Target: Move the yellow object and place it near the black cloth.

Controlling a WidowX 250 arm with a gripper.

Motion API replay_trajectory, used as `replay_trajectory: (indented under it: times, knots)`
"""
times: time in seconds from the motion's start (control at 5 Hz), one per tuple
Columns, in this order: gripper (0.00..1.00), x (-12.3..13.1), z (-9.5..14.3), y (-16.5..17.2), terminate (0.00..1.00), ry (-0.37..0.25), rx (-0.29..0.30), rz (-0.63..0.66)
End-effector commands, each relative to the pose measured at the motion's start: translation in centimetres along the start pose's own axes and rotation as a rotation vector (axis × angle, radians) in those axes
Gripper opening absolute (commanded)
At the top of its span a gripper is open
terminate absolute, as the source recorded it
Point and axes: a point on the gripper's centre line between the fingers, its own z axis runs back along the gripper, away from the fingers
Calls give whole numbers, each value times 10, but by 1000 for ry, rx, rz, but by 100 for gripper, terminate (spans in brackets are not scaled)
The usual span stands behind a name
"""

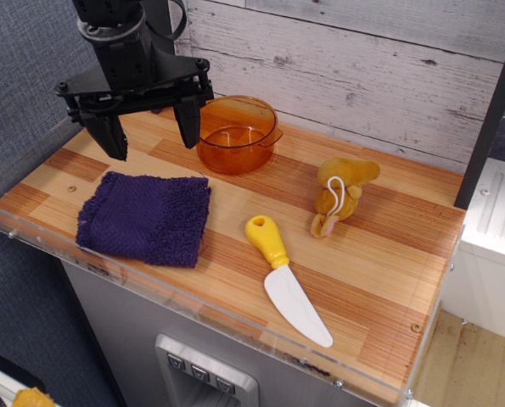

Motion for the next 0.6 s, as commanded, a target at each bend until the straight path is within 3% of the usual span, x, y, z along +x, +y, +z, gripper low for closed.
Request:
replay_trajectory:
  times: [0.0,0.4]
  knots:
    - [100,0,0,0,0,0,0,0]
    - [100,-9,17,-45,0,-216,-112,-47]
